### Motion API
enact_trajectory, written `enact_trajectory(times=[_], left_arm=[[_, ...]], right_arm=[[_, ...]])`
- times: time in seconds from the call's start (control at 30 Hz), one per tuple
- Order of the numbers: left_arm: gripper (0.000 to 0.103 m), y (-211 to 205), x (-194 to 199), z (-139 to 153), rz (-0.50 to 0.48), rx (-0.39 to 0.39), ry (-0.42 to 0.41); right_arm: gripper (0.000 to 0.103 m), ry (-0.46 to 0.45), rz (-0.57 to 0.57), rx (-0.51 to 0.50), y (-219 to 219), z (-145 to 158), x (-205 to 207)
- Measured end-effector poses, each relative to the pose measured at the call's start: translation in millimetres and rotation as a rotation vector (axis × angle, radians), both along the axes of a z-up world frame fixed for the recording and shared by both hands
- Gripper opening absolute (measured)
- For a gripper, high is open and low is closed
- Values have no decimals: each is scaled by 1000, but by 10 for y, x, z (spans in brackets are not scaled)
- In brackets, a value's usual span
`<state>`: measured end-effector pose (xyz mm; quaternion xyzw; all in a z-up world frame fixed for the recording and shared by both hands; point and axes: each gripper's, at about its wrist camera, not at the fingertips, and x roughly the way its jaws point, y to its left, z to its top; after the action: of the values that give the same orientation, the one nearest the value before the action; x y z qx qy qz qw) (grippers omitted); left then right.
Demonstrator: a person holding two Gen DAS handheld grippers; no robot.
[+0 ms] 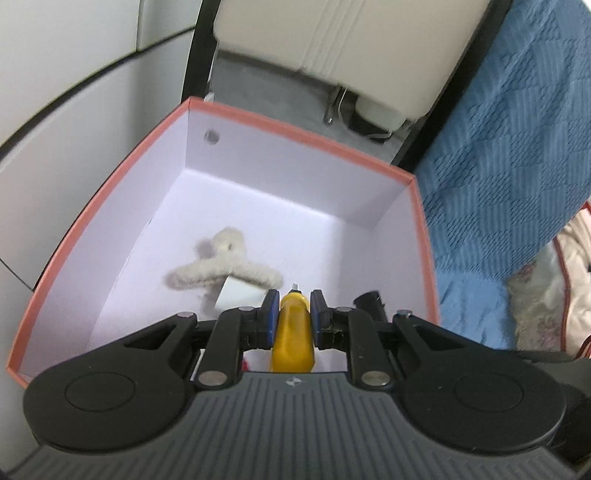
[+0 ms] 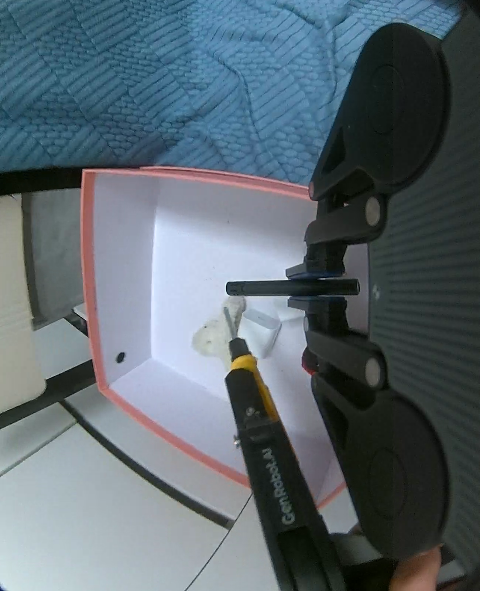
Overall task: Organize rigid objects
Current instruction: 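Carry the screwdriver and black stick with both tools over the pink box, then open left tool to drop the screwdriver while right tool releases the black stick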
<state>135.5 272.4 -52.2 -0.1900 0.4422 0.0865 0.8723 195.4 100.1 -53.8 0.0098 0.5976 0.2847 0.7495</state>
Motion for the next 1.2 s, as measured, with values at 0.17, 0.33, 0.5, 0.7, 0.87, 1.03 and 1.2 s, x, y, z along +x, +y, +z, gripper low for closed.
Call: enact_trajectory(times=[0.17,0.33,0.5,0.7,0.87,1.03,1.2], left_arm=[[21,95,8,-126,9,-19,33],[21,125,-42,-117,15,-35,26],[21,106,-65,-40,5,10,26],[23,154,-219,196,23,27,-24],[30,82,-418,498,20,55,-94],[31,-99,-641,783,6,75,-174],[31,-303,-779,988,-19,106,-221]], right_arm=[[13,10,12,-25,57,-74,49],[14,14,15,-23,31,-84,67],[14,-16,52,-2,53,18,14],[14,-60,48,40,-56,254,-39],[15,-152,-2,61,-230,555,-99],[14,-226,5,93,-406,849,-227],[14,-268,-3,124,-548,1070,-349]])
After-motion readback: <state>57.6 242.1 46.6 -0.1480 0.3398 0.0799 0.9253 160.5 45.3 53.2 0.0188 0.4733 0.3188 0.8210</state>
